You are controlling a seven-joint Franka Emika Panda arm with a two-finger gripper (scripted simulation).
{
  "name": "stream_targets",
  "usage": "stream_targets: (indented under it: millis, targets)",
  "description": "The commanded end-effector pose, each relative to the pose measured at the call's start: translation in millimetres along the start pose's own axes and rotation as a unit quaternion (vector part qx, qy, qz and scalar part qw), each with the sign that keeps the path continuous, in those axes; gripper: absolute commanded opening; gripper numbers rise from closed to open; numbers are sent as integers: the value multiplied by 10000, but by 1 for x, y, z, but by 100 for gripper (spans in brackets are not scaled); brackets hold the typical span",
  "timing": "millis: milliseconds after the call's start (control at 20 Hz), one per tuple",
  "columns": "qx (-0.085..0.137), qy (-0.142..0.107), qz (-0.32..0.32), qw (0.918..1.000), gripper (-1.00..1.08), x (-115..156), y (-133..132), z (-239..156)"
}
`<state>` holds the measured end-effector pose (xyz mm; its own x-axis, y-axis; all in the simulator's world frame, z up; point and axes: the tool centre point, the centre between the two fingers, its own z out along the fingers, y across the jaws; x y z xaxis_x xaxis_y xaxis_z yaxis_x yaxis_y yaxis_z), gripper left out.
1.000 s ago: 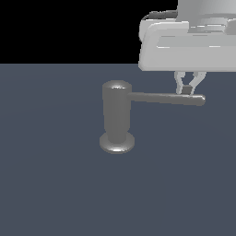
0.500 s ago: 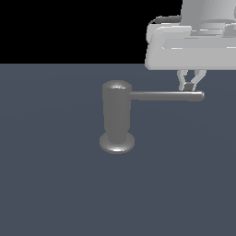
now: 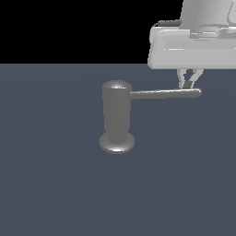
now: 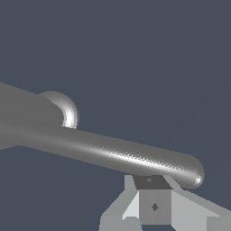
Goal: Turn on the faucet by rotating a designated handle.
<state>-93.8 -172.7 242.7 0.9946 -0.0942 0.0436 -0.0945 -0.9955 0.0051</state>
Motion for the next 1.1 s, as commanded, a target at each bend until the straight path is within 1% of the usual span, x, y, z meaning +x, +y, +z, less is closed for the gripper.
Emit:
stream_targets:
  millis: [0,100,150,1050]
  targets:
    - [19,-208,206,9996,-100,-8,24,19]
    - [20,-214,209,9996,-100,-6,27,20]
    - [10,-20,-32,10000,-100,7,2,2]
    - [15,-92,56,9999,-100,64,1,11]
